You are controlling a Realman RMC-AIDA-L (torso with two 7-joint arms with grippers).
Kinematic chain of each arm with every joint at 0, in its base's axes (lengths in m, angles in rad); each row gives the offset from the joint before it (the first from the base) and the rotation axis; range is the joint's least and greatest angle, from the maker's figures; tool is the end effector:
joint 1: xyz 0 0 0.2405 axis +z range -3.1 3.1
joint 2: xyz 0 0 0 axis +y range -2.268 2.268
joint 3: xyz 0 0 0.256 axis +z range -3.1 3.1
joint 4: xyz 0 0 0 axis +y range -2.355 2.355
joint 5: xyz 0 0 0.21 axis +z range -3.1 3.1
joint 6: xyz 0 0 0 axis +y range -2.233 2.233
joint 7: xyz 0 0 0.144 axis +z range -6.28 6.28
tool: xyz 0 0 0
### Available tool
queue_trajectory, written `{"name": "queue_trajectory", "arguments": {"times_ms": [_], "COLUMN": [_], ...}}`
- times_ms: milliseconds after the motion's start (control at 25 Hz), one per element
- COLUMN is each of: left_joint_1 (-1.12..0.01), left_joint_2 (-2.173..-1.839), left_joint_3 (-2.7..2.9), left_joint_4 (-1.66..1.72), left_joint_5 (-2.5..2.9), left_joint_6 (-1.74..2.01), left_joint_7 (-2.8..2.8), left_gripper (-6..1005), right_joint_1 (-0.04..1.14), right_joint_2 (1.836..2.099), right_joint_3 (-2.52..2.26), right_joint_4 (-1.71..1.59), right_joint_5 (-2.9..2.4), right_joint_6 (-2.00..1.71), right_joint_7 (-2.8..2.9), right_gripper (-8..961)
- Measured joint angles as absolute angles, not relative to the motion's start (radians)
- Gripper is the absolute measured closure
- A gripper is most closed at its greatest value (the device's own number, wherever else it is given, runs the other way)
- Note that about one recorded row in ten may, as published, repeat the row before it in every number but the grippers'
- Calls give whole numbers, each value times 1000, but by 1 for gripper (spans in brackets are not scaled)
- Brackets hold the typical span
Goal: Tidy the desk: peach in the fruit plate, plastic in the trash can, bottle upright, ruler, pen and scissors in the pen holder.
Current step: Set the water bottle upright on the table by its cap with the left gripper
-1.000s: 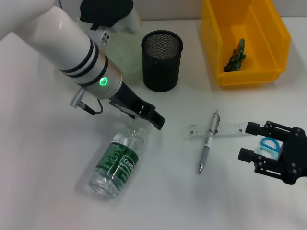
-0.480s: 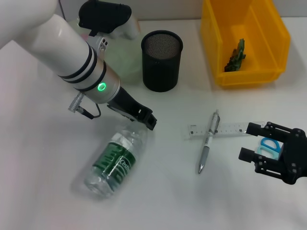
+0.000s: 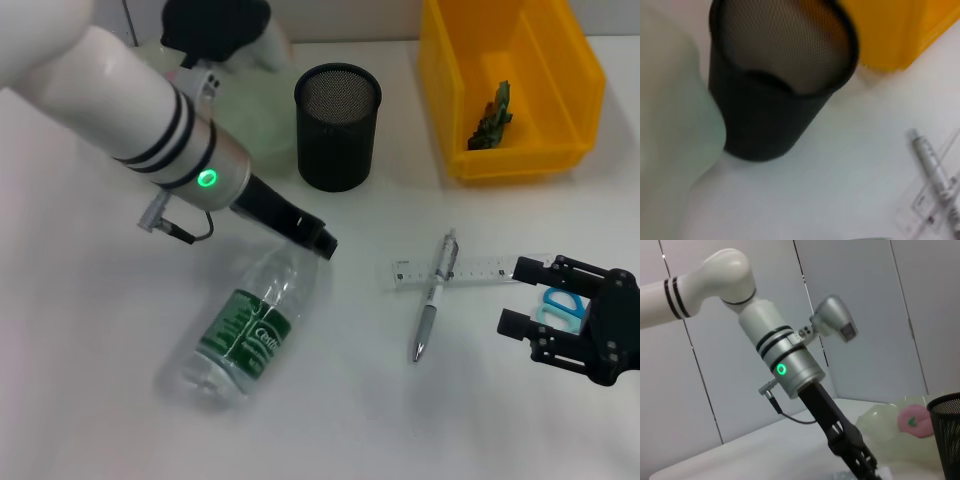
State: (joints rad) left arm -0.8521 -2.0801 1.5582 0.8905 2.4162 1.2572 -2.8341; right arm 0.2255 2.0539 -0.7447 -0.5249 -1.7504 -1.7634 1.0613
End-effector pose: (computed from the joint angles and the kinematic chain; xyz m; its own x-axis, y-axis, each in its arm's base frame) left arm -0.1551 0.3815 -0.0791 0.5963 0.7913 -0.1353 0.7089 -0.5982 -0.3737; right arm 0.3152 0.2256 0.0042 0.6726 -0.2541 -0.6950 -0.4753 -0.8682 -0.1425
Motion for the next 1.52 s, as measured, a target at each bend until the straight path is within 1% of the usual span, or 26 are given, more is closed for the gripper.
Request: {"name": "queue_trajectory", "arguments": {"times_ms": [40,80,120,160,200,240,480,520,560,640,720,760,920,960,1120,1360,1520], "left_joint_1": [-852,-775,-775,-705,-705,-624,-509,-509,-459,-425,-413,-385,-378,-363,-354,-336,-331], "left_joint_2": [-2080,-2077,-2077,-2073,-2073,-2072,-2071,-2071,-2071,-2070,-2070,-2069,-2069,-2068,-2068,-2068,-2068], "left_joint_3": [1558,1557,1557,1541,1541,1505,1388,1388,1327,1289,1275,1237,1224,1178,1107,1082,1080], "left_joint_4": [890,1017,1017,1106,1106,1185,1224,1224,1206,1175,1159,1091,1064,961,860,796,715], "left_joint_5": [2416,2381,2381,2346,2346,2290,2112,2112,2014,1941,1911,1811,1778,1656,1561,1504,1415], "left_joint_6": [1257,1262,1262,1261,1261,1255,1256,1256,1258,1258,1260,1264,1269,1313,1398,1423,1469], "left_joint_7": [-2834,-2795,-2795,-2762,-2762,-2698,-2534,-2534,-2419,-2331,-2294,-2170,-2124,-1955,-1782,-1596,-1395], "left_gripper": [550,555,555,555,555,555,555,555,555,554,554,554,554,554,555,559,560], "right_joint_1": [226,226,226,226,227,228,246,249,253,260,267,270,283,286,294,300,301], "right_joint_2": [2054,2054,2054,2054,2054,2054,2055,2056,2057,2058,2058,2058,2061,2061,2062,2064,2072], "right_joint_3": [-745,-745,-744,-744,-744,-744,-744,-743,-743,-742,-742,-742,-742,-742,-741,-741,-741], "right_joint_4": [-524,-524,-524,-524,-524,-524,-513,-513,-512,-512,-512,-512,-512,-512,-512,-503,-502], "right_joint_5": [-1750,-1750,-1750,-1750,-1750,-1750,-1745,-1742,-1741,-1739,-1739,-1739,-1739,-1739,-1739,-1739,-1739], "right_joint_6": [-1763,-1763,-1763,-1763,-1763,-1763,-1762,-1762,-1763,-1767,-1771,-1772,-1774,-1774,-1775,-1771,-1769], "right_joint_7": [1061,1061,1061,1062,1064,1065,1071,1074,1080,1096,1112,1116,1132,1136,1146,1147,1147], "right_gripper": [267,267,267,267,267,267,267,267,267,267,267,267,267,267,267,267,267]}}
